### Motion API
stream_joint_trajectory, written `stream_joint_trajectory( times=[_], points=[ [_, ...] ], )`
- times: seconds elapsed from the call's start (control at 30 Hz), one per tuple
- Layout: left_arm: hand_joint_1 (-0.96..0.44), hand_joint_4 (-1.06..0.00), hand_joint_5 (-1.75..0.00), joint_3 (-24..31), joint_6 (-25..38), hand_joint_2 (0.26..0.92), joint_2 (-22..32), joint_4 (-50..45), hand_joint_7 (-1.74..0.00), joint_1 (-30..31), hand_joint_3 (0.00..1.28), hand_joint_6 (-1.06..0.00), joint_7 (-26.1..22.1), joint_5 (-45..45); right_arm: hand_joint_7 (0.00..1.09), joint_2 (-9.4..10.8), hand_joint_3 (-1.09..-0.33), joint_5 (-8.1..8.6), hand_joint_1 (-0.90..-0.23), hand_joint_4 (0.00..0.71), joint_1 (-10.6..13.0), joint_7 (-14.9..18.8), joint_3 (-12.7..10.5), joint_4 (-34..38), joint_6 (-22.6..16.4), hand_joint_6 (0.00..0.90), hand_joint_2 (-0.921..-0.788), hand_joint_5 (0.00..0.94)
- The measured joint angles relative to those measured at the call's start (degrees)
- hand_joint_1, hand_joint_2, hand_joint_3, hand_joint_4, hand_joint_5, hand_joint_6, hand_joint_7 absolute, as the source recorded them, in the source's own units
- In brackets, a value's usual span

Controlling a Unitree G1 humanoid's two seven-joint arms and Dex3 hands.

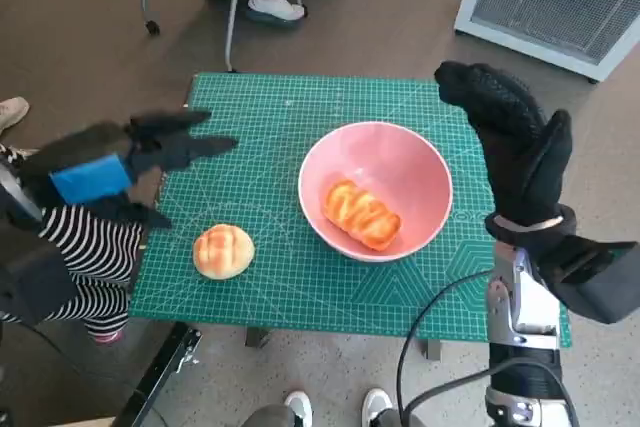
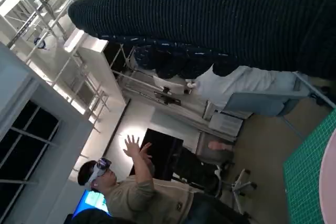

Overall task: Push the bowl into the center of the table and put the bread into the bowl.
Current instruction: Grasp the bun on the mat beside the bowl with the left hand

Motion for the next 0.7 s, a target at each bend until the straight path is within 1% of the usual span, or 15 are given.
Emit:
stream_joint_trajectory(
  times=[0.2, 0.4, 0.7],
  points=[
    [-0.08, -0.16, 0.0, -0.51, 2.0, 0.74, 0.01, -0.09, -0.04, 3.31, 0.0, -0.3, -0.5, 0.14, 0.59, -0.02, -0.697, 0.06, -0.749, 0.167, 0.05, 0.01, -0.01, -0.03, 0.21, 0.005, -0.921, 0.0],
    [0.0, -0.16, 0.0, -1.69, 5.25, 0.739, -0.18, -1.41, -0.03, 4.8, 0.0, -0.3, -0.34, 2.14, 0.59, -0.02, -0.698, 0.05, -0.749, 0.167, 0.12, 0.01, 0.03, -0.19, 0.45, 0.005, -0.921, 0.0],
    [0.09, -0.14, 0.0, -4.86, 6.97, 0.735, -2.5, -0.95, -0.02, 5.64, 0.0, -0.3, 2.77, 7.08, 0.59, -0.27, -0.697, 0.14, -0.748, 0.167, 0.18, 0.25, -0.02, -0.47, 1.15, 0.005, -0.921, 0.0]
  ],
)
